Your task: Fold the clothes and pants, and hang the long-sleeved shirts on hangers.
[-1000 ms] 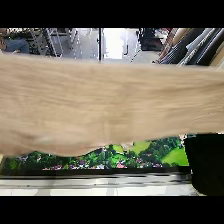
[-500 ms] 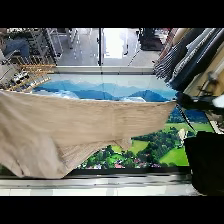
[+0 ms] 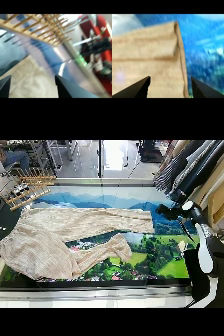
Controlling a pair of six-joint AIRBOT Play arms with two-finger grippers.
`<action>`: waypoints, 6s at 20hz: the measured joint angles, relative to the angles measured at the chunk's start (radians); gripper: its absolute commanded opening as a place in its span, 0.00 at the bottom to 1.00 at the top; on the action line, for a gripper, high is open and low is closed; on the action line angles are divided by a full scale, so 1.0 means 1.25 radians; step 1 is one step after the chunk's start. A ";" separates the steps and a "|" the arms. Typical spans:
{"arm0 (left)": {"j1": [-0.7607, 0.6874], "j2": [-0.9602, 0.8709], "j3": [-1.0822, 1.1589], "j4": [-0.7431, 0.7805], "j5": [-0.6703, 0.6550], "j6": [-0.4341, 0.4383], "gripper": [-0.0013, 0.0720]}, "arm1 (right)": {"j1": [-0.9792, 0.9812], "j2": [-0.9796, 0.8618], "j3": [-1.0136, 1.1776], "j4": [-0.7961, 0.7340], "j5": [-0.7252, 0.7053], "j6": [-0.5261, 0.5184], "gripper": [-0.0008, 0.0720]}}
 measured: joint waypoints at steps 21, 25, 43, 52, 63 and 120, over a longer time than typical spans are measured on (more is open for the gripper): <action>-0.002 -0.005 -0.103 0.499 -0.181 -0.196 0.23 | 0.536 0.246 -0.527 -0.173 -0.010 -0.121 0.32; -0.017 -0.015 -0.103 0.482 -0.173 -0.199 0.04 | 0.564 0.251 -0.519 -0.308 -0.050 -0.033 0.03; 0.007 0.050 -0.103 0.405 -0.240 -0.127 0.04 | 0.216 0.336 -0.155 -0.281 0.280 0.085 0.65; 0.050 0.080 -0.103 0.410 -0.325 -0.144 0.62 | -0.054 0.336 -0.419 -0.025 0.275 -0.060 0.65; 0.112 0.024 -0.106 0.367 -0.314 -0.147 0.62 | -0.077 0.627 -0.959 0.162 0.159 -0.048 0.71; 0.164 0.176 -0.113 0.638 -0.472 0.011 0.04 | -0.178 0.634 -0.842 -0.116 0.291 -0.312 0.03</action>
